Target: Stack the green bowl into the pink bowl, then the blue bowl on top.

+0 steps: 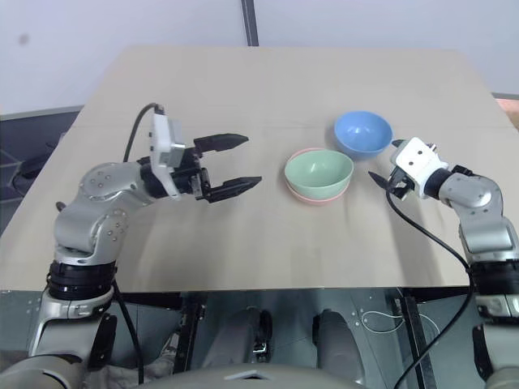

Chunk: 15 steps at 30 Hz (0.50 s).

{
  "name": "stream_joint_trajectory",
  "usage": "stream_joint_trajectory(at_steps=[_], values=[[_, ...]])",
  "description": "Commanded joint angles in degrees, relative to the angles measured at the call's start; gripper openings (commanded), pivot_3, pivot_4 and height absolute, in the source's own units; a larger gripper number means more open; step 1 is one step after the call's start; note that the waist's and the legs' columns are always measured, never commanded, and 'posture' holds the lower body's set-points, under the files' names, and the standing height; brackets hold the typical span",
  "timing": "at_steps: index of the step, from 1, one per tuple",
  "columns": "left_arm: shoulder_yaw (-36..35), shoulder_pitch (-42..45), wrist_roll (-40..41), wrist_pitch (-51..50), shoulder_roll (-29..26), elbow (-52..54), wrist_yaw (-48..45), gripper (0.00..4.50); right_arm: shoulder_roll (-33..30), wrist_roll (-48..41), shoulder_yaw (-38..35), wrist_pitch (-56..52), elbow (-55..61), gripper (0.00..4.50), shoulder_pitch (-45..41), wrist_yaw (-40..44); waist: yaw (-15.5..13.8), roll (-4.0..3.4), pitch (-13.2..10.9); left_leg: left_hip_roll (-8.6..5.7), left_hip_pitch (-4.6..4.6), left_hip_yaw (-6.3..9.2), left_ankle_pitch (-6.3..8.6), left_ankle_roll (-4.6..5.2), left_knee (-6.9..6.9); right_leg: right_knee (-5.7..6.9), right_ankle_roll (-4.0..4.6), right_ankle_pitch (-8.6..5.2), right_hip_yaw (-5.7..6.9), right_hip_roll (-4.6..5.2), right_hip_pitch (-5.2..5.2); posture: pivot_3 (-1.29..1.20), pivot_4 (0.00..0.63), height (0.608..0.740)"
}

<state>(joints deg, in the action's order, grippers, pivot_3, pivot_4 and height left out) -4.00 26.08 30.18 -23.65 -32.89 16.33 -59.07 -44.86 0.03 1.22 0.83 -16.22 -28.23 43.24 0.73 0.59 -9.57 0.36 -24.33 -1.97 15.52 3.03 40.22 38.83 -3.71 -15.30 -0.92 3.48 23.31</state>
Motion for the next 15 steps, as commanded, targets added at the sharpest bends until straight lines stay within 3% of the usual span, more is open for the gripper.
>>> stream_joint_trajectory(at_steps=[1, 14, 15], values=[[-4.1, -3.0, 3.4, 2.7, -0.2, 4.1, 0.4, 4.42, -1.8, 3.5, 2.3, 8.2, -10.0, 4.5, -6.5, 3.4, 0.0, 0.0, 0.0, 0.0, -0.01, 0.01, 0.0, 0.0, -0.02, -0.03, 0.0, 0.0, 0.03, 0.02, 0.0, 0.0, 0.15, 0.74], [-7.9, -11.8, 9.9, 3.9, -2.6, 5.9, -2.1, 4.42, 7.0, 9.9, 9.0, 21.1, -34.1, 4.5, -23.1, 3.4, 0.2, -0.01, 0.0, 0.03, 0.09, -0.12, 0.0, -0.02, -0.05, 0.02, 0.01, 0.01, -0.05, 0.09, 0.01, 0.0, 0.15, 0.74], [-7.9, -12.3, 9.8, 3.9, -2.7, 6.5, -1.8, 4.47, 7.5, 10.7, 9.6, 21.7, -35.8, 4.24, -24.1, 2.9, 0.1, -0.01, 0.0, 0.03, 0.09, -0.12, 0.0, -0.03, -0.05, 0.01, 0.01, 0.01, -0.05, 0.09, 0.01, 0.0, 0.15, 0.74]])
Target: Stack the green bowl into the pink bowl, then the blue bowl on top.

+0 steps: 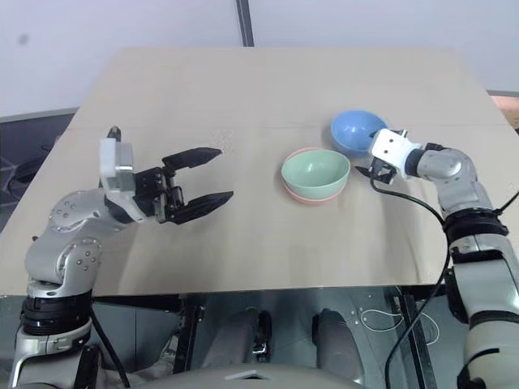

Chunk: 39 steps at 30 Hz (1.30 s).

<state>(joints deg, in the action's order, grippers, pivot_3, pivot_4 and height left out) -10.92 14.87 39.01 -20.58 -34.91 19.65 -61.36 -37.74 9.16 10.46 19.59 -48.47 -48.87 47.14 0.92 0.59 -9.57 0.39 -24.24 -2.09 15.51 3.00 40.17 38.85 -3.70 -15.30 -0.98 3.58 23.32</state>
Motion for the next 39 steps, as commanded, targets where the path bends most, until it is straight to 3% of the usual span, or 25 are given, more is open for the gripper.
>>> stream_joint_trajectory(at_steps=[1, 7, 9, 11, 17, 21, 26, 30, 33, 37, 39], values=[[-1.0, -1.4, 1.0, 0.8, -0.7, 3.5, 0.8, 4.5, 0.8, 2.2, 0.7, 3.5, -5.1, 3.96, -4.3, -1.3, -0.1, -0.01, 0.0, -0.01, -0.01, 0.01, 0.0, 0.0, 0.0, 0.0, 0.0, 0.0, 0.01, 0.01, 0.0, 0.0, 0.15, 0.74], [-2.4, -4.1, 1.8, 0.9, -1.4, 5.6, 2.0, 4.5, 1.7, 5.5, 2.6, 7.1, -11.5, 1.56, -7.4, -2.4, 0.1, -0.01, 0.0, -0.02, -0.01, 0.01, 0.0, -0.01, -0.04, -0.01, 0.01, 0.0, 0.01, 0.05, 0.0, 0.0, 0.15, 0.74], [-2.4, -4.6, 2.1, 0.9, -1.2, 6.1, 2.6, 4.5, 1.7, 6.1, 2.7, 8.3, -12.3, 0.48, -7.7, -2.9, 0.1, -0.01, 0.0, -0.02, 0.01, 0.01, 0.0, -0.01, -0.06, -0.01, 0.01, 0.0, 0.0, 0.05, 0.01, 0.0, 0.15, 0.74], [-2.1, -4.9, 1.9, 1.4, -0.9, 6.3, 3.3, 4.5, 1.3, 7.0, 2.9, 9.5, -12.4, 0.05, -7.8, -3.8, 0.1, -0.01, 0.0, -0.02, 0.01, 0.01, 0.0, -0.01, -0.06, -0.01, 0.01, 0.0, 0.0, 0.06, 0.01, 0.0, 0.15, 0.74], [-0.9, -4.4, 1.5, 2.4, 0.5, 5.3, 4.8, 4.5, -0.5, 2.1, -0.8, 10.4, -5.1, 0.05, -6.4, -0.1, 0.1, -0.05, 0.0, -0.02, 0.01, 0.0, 0.0, -0.01, -0.06, -0.01, 0.01, 0.0, 0.0, 0.07, 0.01, 0.0, 0.15, 0.74], [-0.4, -4.0, 1.5, 3.3, 1.1, 3.8, 3.8, 4.5, -0.7, -11.2, -5.6, -2.8, 19.5, 0.05, 1.7, 8.1, -0.1, -0.05, 0.0, 0.01, 0.0, 0.03, 0.0, -0.01, -0.11, -0.01, 0.01, 0.0, 0.01, 0.14, 0.01, 0.0, 0.15, 0.74], [-0.8, -3.5, 1.1, 4.6, 0.8, 1.3, 2.6, 4.5, -2.5, -20.1, -7.1, -22.6, 46.2, 0.05, 9.9, 10.5, -0.2, -0.05, 0.0, 0.02, -0.03, 0.09, 0.03, 0.02, -0.13, -0.03, 0.01, 0.0, 0.07, 0.36, 0.02, 0.0, 0.15, 0.74], [-0.5, -3.6, 0.4, 5.7, 0.6, 0.1, 2.0, 4.5, -3.4, -23.3, -5.1, -34.7, 59.6, 0.05, 13.2, 10.8, -0.2, -0.05, 0.0, -0.02, -0.03, 0.09, 0.16, 0.25, -0.13, -0.01, 0.01, 0.0, 0.1, 0.43, 0.03, 0.0, 0.15, 0.74], [-0.1, -3.4, 0.2, 6.1, 0.7, 0.0, 2.0, 4.5, -4.7, -22.6, -2.3, -38.4, 63.5, 0.05, 15.2, 12.6, -0.3, -0.03, 0.0, -0.03, -0.02, 0.13, 0.16, 0.25, -0.13, -0.02, 0.01, 0.0, 0.14, 0.43, 0.02, 0.0, 0.15, 0.74], [0.3, -3.2, 0.0, 6.3, 0.7, -0.1, 2.0, 4.5, -5.2, -22.4, -0.7, -41.5, 64.2, 1.64, 16.4, 13.3, -0.3, -0.03, 0.0, -0.06, -0.03, 0.13, 0.16, 0.25, -0.12, -0.03, 0.01, 0.0, 0.14, 0.44, 0.01, 0.0, 0.15, 0.74], [0.4, -3.2, -0.2, 6.4, 0.7, -0.2, 2.0, 4.5, -4.9, -21.6, -0.4, -41.8, 64.2, 2.77, 16.7, 12.5, -0.3, -0.03, 0.0, -0.07, -0.03, 0.12, 0.16, 0.25, -0.12, -0.03, 0.01, 0.0, 0.14, 0.44, 0.02, 0.0, 0.15, 0.74]])
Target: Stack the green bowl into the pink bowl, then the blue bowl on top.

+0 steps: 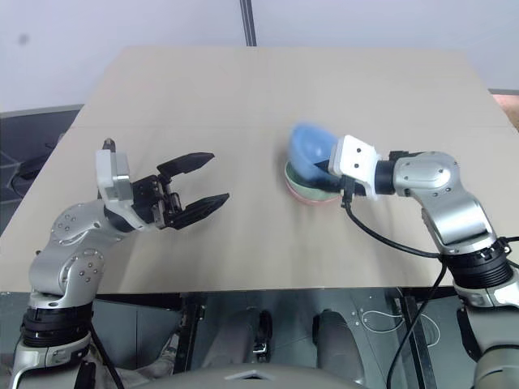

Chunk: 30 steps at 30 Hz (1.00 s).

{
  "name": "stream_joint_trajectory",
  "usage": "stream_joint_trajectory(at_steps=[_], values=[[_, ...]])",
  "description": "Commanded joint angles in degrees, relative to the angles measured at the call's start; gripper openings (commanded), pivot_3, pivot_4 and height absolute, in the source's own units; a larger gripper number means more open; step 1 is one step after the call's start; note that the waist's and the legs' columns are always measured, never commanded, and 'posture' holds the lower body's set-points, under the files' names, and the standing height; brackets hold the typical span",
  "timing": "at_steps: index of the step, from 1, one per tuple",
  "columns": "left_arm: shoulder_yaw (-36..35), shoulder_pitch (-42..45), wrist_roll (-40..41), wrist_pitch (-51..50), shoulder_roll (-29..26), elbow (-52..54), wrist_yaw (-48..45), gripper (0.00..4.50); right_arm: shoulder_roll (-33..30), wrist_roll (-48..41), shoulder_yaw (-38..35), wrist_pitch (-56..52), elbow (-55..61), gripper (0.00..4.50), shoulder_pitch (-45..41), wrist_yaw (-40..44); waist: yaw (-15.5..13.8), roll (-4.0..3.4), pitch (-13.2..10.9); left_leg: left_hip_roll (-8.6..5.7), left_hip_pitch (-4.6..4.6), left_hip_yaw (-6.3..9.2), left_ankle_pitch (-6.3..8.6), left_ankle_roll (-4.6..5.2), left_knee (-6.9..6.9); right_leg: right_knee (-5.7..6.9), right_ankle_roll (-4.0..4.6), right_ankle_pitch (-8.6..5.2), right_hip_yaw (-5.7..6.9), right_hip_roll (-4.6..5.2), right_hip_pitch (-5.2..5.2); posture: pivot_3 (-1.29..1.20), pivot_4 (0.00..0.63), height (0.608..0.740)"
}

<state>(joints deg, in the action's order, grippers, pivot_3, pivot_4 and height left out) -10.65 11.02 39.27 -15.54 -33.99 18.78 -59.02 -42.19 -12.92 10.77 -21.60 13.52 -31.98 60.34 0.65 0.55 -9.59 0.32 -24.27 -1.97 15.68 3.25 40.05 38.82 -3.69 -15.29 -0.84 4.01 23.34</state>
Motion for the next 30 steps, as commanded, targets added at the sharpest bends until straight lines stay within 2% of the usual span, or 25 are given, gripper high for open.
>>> stream_joint_trajectory(at_steps=[1, 3, 9, 13, 16, 23, 30], values=[[0.2, 0.8, -0.7, 1.5, -0.2, 0.6, -0.2, 4.5, -0.2, 1.4, -0.9, -0.2, 2.3, 3.25, 0.0, -1.9, 0.0, 0.0, 0.0, 0.0, 0.0, 0.0, 0.0, 0.0, 0.0, 0.0, 0.0, 0.0, 0.01, -0.01, 0.0, 0.0, 0.15, 0.74], [0.2, 0.8, -1.0, 1.5, 0.0, 0.5, 0.1, 4.5, 0.3, 1.5, -2.0, -0.7, 3.0, 4.25, 0.2, -3.5, 0.0, 0.0, 0.0, 0.0, 0.0, 0.0, -0.01, -0.02, 0.0, 0.01, 0.0, 0.0, 0.02, -0.04, 0.0, 0.0, 0.15, 0.74], [0.9, 0.5, -4.8, 1.2, 1.4, 0.8, 5.5, 4.5, 2.3, -7.2, -13.5, -7.5, 11.5, 4.25, 4.5, -10.1, -0.2, 0.02, 0.0, -0.01, -0.04, 0.03, -0.01, -0.01, 0.0, -0.01, -0.01, 0.0, 0.05, -0.07, 0.0, 0.0, 0.15, 0.74], [0.6, -0.9, -7.0, 1.4, 2.0, 1.0, 9.4, 4.5, 1.8, -7.4, -23.2, -7.0, 16.7, 4.25, 15.6, -14.7, -0.9, 0.06, 0.0, -0.01, -0.06, 0.14, 0.0, 0.01, -0.01, -0.05, 0.0, 0.0, 0.12, -0.03, -0.03, 0.0, 0.15, 0.74], [0.2, -1.8, -9.4, 2.3, 2.5, 0.8, 12.6, 4.5, 2.3, -6.5, -27.6, -4.5, 17.8, 4.25, 21.8, -17.4, -1.0, 0.04, 0.0, -0.03, -0.16, 0.13, -0.01, -0.02, 0.0, -0.11, -0.01, 0.0, 0.12, -0.06, 0.01, 0.0, 0.15, 0.74], [-4.1, -9.1, -10.3, 1.9, -1.9, 0.7, 11.5, 4.5, 0.6, -11.4, -42.0, -0.7, 13.9, 4.25, 40.2, -9.7, -1.3, 0.05, 0.0, 0.03, 0.32, 0.11, 0.03, 0.05, -0.09, -0.26, 0.0, -0.01, 0.09, -0.28, -0.47, 0.0, 0.15, 0.74], [-8.1, -13.2, -6.8, -1.9, -6.7, 1.2, 9.1, 4.5, -1.3, -14.8, -47.9, 0.4, 11.0, 4.25, 45.9, -5.8, -1.1, 0.02, 0.1, 0.07, 0.63, 0.1, 0.04, 0.07, -0.19, -0.34, 0.01, -0.02, 0.09, -0.04, -0.74, 0.0, 0.15, 0.74]])
